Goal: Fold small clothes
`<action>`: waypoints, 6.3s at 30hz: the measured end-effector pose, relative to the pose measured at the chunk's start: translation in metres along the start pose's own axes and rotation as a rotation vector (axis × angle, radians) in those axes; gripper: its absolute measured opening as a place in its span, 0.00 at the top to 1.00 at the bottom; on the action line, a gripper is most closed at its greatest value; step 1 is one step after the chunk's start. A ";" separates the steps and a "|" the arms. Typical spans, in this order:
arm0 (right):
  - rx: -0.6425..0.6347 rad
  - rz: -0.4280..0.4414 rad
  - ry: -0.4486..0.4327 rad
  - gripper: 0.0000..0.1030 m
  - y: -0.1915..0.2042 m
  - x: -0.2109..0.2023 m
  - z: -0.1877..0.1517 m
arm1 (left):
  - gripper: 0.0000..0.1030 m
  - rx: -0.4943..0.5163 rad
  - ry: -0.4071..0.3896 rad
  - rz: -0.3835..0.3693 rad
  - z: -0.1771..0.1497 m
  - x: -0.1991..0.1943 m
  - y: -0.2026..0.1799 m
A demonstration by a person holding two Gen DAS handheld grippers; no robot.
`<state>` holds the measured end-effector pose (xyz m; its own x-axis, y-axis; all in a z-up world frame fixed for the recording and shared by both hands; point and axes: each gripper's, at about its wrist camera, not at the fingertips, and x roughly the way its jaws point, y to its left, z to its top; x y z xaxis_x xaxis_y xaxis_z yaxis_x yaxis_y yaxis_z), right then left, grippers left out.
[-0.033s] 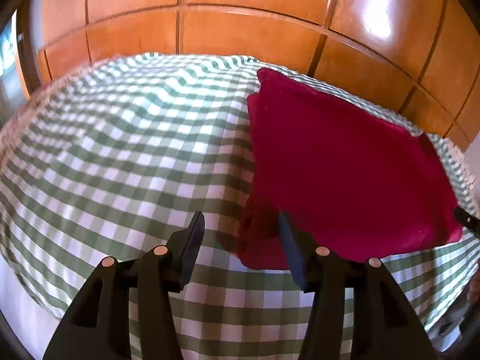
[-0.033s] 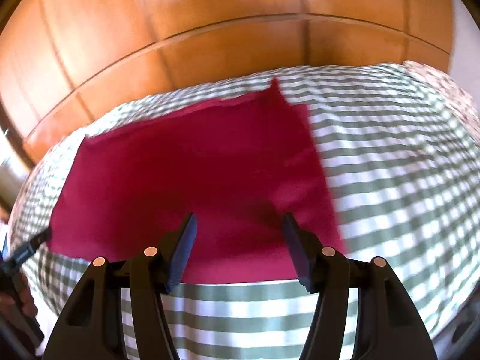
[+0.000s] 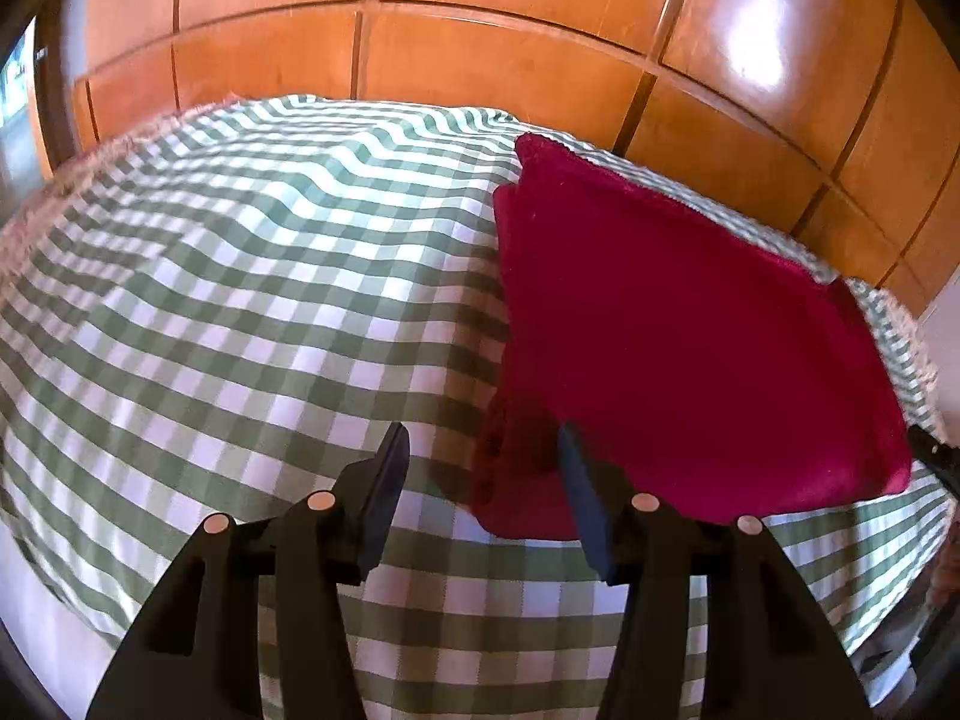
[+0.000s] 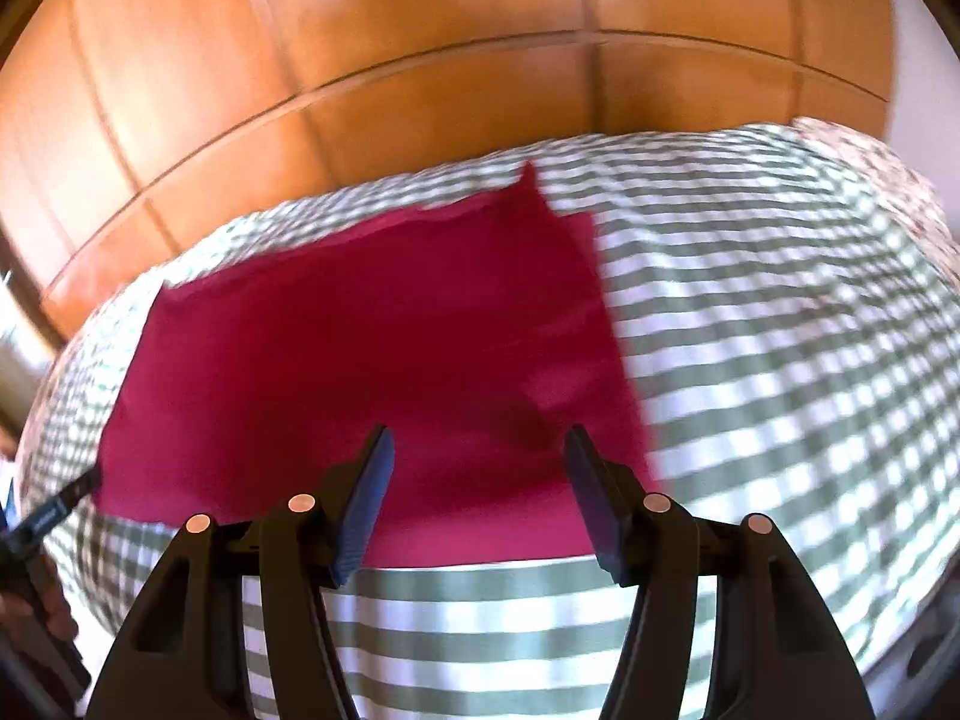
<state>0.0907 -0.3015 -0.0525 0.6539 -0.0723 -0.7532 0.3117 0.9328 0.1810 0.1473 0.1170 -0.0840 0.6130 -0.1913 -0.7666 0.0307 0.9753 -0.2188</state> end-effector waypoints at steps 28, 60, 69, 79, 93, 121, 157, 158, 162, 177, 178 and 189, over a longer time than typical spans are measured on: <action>-0.049 -0.028 0.052 0.76 -0.027 -0.001 -0.005 | 0.79 0.119 -0.063 -0.049 0.010 -0.031 -0.021; -0.097 0.116 0.056 0.60 0.023 0.023 0.027 | 0.55 0.309 -0.083 0.016 -0.006 -0.018 -0.095; -0.045 0.010 0.028 0.60 0.002 0.056 0.069 | 0.45 0.288 -0.106 0.086 0.029 -0.011 -0.074; -0.020 -0.043 0.034 0.60 -0.006 0.098 0.112 | 0.43 0.050 -0.029 0.038 0.112 0.048 -0.020; -0.052 -0.108 -0.005 0.96 -0.010 0.114 0.125 | 0.94 0.039 0.006 0.005 0.135 0.111 -0.038; 0.170 0.174 0.155 0.36 -0.067 0.088 0.060 | 0.52 0.177 -0.107 0.075 0.057 0.022 -0.095; 0.084 0.331 0.127 0.72 -0.019 0.028 0.040 | 0.51 0.185 0.016 -0.080 0.016 0.027 -0.108; 0.076 0.333 0.121 0.73 -0.015 0.025 0.042 | 0.52 0.167 0.024 -0.076 0.016 0.027 -0.102; 0.041 0.355 0.101 0.75 -0.001 0.012 0.047 | 0.61 0.069 0.050 -0.112 0.020 0.026 -0.074; -0.084 0.229 0.105 0.77 0.042 0.020 0.050 | 0.64 0.000 0.046 -0.151 0.034 0.018 -0.044; -0.049 0.217 0.110 0.77 0.031 0.022 0.049 | 0.64 0.002 0.043 -0.152 0.034 0.017 -0.043; 0.164 0.110 0.116 0.44 -0.060 0.025 0.024 | 0.63 0.204 0.016 -0.165 0.027 0.005 -0.088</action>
<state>0.1048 -0.3674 -0.0670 0.6097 0.0766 -0.7889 0.3571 0.8620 0.3597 0.1690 0.0334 -0.0526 0.5741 -0.3497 -0.7404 0.2887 0.9326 -0.2166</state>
